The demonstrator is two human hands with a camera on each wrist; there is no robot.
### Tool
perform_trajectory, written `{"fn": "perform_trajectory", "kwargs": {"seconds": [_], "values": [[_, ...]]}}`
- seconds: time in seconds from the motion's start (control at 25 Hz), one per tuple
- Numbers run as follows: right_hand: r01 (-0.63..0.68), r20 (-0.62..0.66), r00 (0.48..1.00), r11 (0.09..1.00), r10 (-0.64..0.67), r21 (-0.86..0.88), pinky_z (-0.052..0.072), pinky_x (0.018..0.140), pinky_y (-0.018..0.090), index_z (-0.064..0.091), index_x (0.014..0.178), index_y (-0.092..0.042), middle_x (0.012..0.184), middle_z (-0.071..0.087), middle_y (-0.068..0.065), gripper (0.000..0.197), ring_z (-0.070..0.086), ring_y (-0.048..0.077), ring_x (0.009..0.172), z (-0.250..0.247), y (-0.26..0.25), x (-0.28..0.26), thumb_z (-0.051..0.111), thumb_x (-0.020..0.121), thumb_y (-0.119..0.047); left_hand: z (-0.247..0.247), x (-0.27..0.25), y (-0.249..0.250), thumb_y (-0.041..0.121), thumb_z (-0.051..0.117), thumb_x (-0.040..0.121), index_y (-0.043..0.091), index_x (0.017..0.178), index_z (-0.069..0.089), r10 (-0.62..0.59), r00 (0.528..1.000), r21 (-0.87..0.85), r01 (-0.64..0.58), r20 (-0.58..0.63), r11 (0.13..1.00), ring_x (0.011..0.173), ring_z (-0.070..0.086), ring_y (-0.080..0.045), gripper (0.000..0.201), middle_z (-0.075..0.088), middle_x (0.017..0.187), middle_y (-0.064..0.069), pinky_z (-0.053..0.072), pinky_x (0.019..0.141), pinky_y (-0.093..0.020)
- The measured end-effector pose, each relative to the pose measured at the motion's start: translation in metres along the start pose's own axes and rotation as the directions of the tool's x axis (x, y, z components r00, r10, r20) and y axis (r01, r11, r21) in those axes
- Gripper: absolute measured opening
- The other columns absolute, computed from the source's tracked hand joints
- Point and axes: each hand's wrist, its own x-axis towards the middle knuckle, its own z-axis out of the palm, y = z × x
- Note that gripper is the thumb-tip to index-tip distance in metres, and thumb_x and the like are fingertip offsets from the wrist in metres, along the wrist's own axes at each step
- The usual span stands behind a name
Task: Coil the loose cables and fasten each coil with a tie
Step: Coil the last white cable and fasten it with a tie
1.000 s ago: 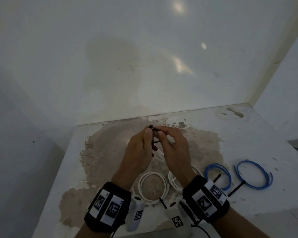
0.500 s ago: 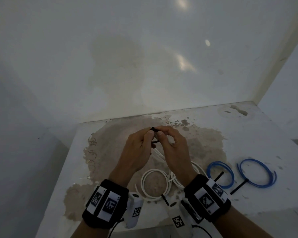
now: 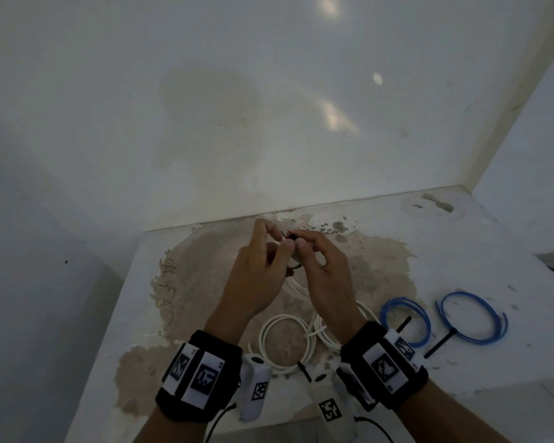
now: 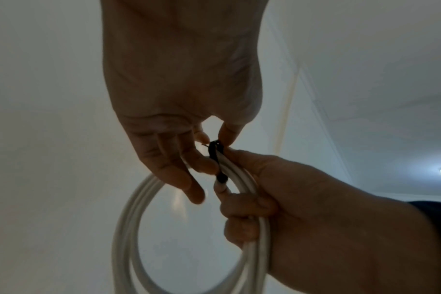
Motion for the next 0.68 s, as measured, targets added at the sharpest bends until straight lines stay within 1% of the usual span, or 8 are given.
{"fn": "perform_trajectory", "kwargs": {"seconds": [0.08,0.16,0.28,0.36,0.48,0.52,0.6,0.68], "values": [[-0.002,0.015,1.000,0.999,0.003,-0.032,0.052,0.078,0.016,0.070,0.110,-0.018,0.104,0.070,-0.006,0.019,0.064,0.005,0.098,-0.002,0.005,0.001,0.054,0.100,-0.021,-0.005,0.003,0.000,0.036,0.041,0.100,0.020,0.092,0.044,0.022,0.997,0.085,-0.028,0.070,0.996,0.062,0.069,-0.015,0.019,0.070,0.068,-0.003,0.056,0.057,-0.040],[0.002,0.025,1.000,0.998,0.000,-0.069,0.057,0.081,0.027,0.070,0.109,-0.024,0.107,0.068,-0.002,0.017,0.064,0.011,0.102,-0.003,0.011,0.000,0.056,0.099,-0.025,-0.009,0.006,-0.001,0.043,0.036,0.100,0.020,0.087,0.046,0.045,0.992,0.170,-0.065,0.118,0.983,0.061,0.069,-0.016,0.028,0.070,0.066,-0.003,0.056,0.060,-0.049],[0.011,0.039,0.999,0.994,-0.007,-0.107,0.059,0.082,0.040,0.067,0.108,-0.032,0.109,0.065,0.001,0.015,0.063,0.016,0.104,-0.004,0.018,0.000,0.057,0.099,-0.027,-0.012,0.008,0.001,0.037,0.037,0.103,0.017,0.087,0.047,0.060,0.987,0.235,-0.094,0.148,0.967,0.064,0.070,-0.007,0.027,0.071,0.071,-0.002,0.058,0.060,-0.045],[0.011,0.041,0.999,0.995,-0.007,-0.097,0.060,0.079,0.036,0.067,0.107,-0.030,0.106,0.064,0.002,0.014,0.063,0.016,0.101,-0.004,0.017,0.001,0.058,0.098,-0.024,-0.013,0.009,0.001,0.036,0.038,0.103,0.018,0.086,0.048,0.056,0.987,0.229,-0.091,0.153,0.969,0.069,0.071,-0.005,0.026,0.072,0.076,-0.001,0.059,0.060,-0.044],[-0.018,0.038,0.999,0.999,0.019,-0.026,0.056,0.072,0.022,0.068,0.106,-0.018,0.098,0.061,0.000,0.012,0.063,0.011,0.093,-0.005,0.016,0.002,0.061,0.097,-0.016,-0.014,0.009,0.001,0.035,0.040,0.103,0.019,0.087,0.050,0.024,0.985,0.208,-0.059,0.169,0.976,0.072,0.072,-0.007,0.025,0.073,0.080,0.002,0.060,0.060,-0.042],[-0.015,0.051,0.999,1.000,0.016,-0.014,0.056,0.073,0.021,0.068,0.105,-0.016,0.099,0.062,0.001,0.011,0.063,0.012,0.094,-0.007,0.017,0.002,0.061,0.096,-0.015,-0.014,0.009,0.002,0.035,0.041,0.103,0.020,0.087,0.051,0.016,0.984,0.203,-0.053,0.179,0.978,0.074,0.072,-0.007,0.025,0.073,0.081,0.002,0.060,0.060,-0.042],[-0.001,0.081,0.997,1.000,0.001,-0.002,0.058,0.078,0.029,0.066,0.105,-0.017,0.106,0.063,0.008,0.010,0.064,0.022,0.100,-0.010,0.019,0.005,0.061,0.097,-0.018,-0.012,0.009,0.003,0.034,0.040,0.103,0.020,0.086,0.051,0.024,0.981,0.200,-0.064,0.194,0.978,0.078,0.071,-0.007,0.024,0.072,0.084,0.003,0.061,0.060,-0.041],[-0.011,0.090,0.996,1.000,0.009,0.021,0.056,0.075,0.029,0.065,0.103,-0.015,0.104,0.064,0.010,0.009,0.065,0.023,0.091,-0.013,0.018,0.010,0.058,0.098,-0.015,-0.008,0.009,0.003,0.033,0.039,0.103,0.019,0.087,0.049,0.033,0.983,0.145,-0.060,0.180,0.988,0.080,0.071,-0.007,0.024,0.071,0.088,0.002,0.061,0.061,-0.039]]}}
